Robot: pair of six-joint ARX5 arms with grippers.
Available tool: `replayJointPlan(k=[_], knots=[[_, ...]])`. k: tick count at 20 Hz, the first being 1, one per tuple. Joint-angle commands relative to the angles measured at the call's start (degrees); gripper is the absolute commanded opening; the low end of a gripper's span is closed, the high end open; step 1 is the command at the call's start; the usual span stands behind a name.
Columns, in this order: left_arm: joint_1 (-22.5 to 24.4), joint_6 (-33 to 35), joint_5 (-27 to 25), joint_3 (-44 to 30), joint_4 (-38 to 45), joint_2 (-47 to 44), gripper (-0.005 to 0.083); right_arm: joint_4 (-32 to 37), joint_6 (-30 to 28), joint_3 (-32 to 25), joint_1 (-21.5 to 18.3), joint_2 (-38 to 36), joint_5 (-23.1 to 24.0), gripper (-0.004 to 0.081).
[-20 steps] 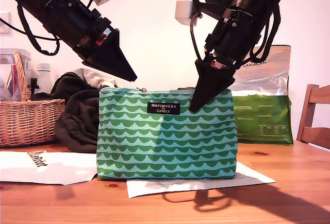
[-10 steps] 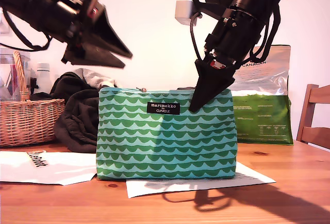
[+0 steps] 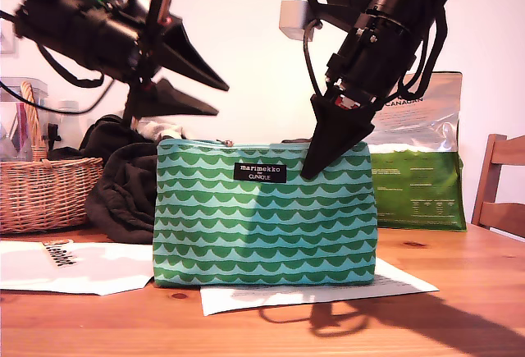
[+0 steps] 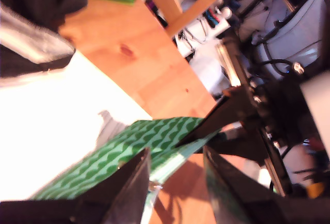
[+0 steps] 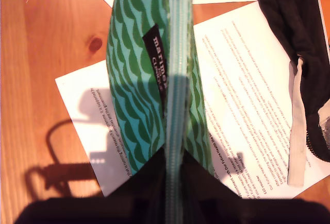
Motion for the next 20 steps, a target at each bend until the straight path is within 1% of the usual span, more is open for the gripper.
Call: replayJointPlan(k=[1,3,5,6,8,12,14,18,19,20], knots=[[0.48,0.39,0.44,3.23,-3.67,3.74,0.0287,-0.35,0.26,-0.52,0.28,0.15,-0.02,-0.0013],[0.48,0.55,0.42,6.78,-7.85,6.73,0.0287,-0.33,0.26,-0.52,0.28,0.15,-0.04,-0.0013],[0.39,2.71,-0.17,9.22,-11.37,9.05,0.0287,-0.28,0.24,-0.52,0.28,0.15,-0.04,-0.0013],[0.28,3.13,-0.15,10.16,-13.38,10.01,0.0287,-0.26,0.24,-0.52,0.28,0.15,-0.04,-0.0013],[0.04,6.12,-0.24,10.71,-15.76,10.95,0.0287,0.00,0.24,-0.52,0.26,0.15,-0.04,-0.0013],[-0.33,6.97,-0.81,10.71,-16.76,10.95,0.0286,0.79,0.24,-0.52,0.28,0.15,-0.04,-0.0013],[-1.20,7.69,-0.87,10.71,-17.84,10.95,0.0286,1.05,0.26,-0.52,0.28,0.15,-0.04,-0.0013],[-2.89,8.92,-0.90,10.71,-17.49,10.95,0.0285,1.01,0.26,-0.52,0.28,0.15,-0.04,-0.0013],[-3.21,8.92,-1.01,10.71,-17.29,10.95,0.0280,0.92,0.26,-0.52,0.28,0.15,-0.04,-0.0013],[-3.43,8.94,-1.11,10.71,-17.07,10.95,0.0255,0.92,0.28,-0.52,0.28,0.15,-0.04,-0.0013]])
